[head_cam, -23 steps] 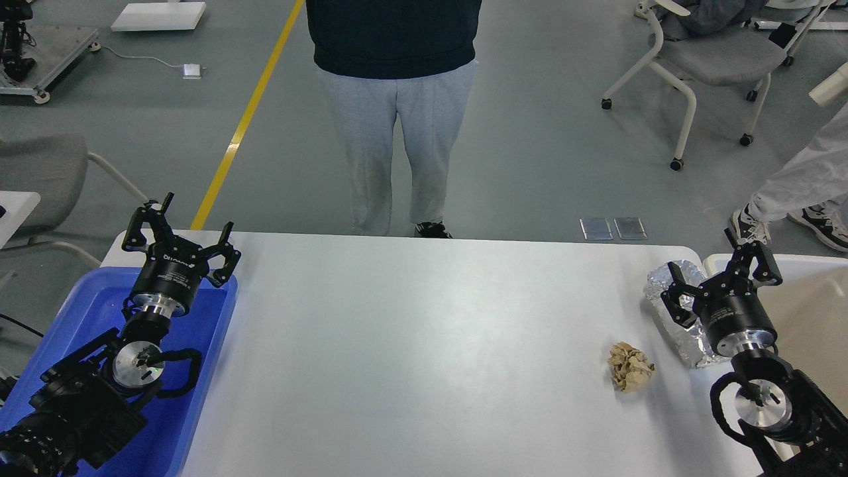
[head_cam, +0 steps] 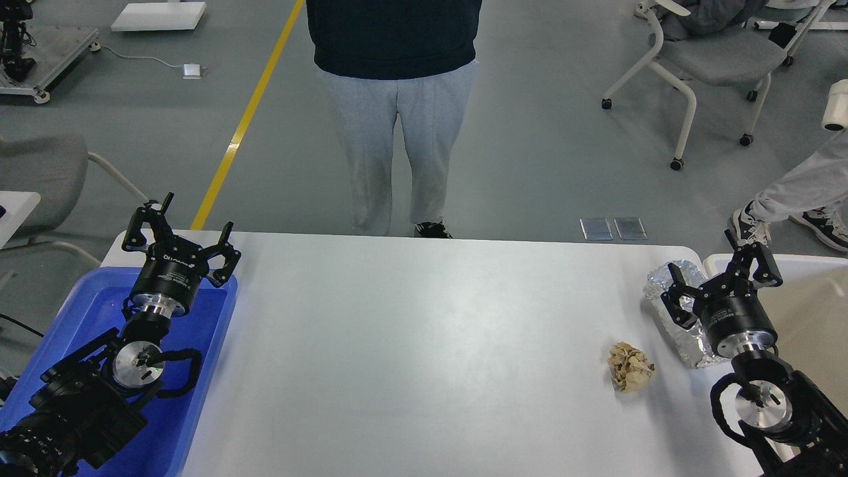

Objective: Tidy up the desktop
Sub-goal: 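Move the right gripper toward the crumpled silver foil wrapper, then lower the right gripper onto the silver foil and close on it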

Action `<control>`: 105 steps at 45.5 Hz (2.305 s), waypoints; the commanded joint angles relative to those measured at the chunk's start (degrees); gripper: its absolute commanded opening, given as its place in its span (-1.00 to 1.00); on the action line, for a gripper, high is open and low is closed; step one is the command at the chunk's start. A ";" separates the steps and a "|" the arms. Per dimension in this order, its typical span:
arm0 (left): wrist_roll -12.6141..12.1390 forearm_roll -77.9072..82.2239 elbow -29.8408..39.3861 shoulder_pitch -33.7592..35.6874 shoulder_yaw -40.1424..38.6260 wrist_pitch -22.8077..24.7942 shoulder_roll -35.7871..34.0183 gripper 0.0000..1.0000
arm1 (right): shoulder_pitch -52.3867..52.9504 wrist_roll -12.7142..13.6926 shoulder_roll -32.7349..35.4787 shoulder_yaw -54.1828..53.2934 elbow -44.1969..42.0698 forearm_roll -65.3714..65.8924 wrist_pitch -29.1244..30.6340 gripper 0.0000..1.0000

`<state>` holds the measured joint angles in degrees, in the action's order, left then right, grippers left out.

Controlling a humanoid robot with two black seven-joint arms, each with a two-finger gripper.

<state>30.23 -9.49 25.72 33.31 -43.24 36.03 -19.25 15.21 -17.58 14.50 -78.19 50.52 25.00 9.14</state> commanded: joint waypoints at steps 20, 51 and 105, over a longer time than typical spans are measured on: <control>0.00 0.00 0.04 0.00 0.00 0.00 0.00 1.00 | -1.40 0.79 1.22 2.25 7.54 -0.04 -0.44 1.00; -0.08 0.00 0.04 0.00 -0.09 0.00 0.00 1.00 | -3.00 4.48 28.82 22.28 19.08 4.17 -2.99 1.00; -0.17 0.09 0.04 0.09 0.00 0.18 -0.09 1.00 | 20.29 28.21 40.00 54.02 10.22 34.15 2.37 1.00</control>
<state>30.06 -9.40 25.76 33.40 -43.25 36.20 -19.34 30.28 9.30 57.13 -32.90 65.57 55.60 14.17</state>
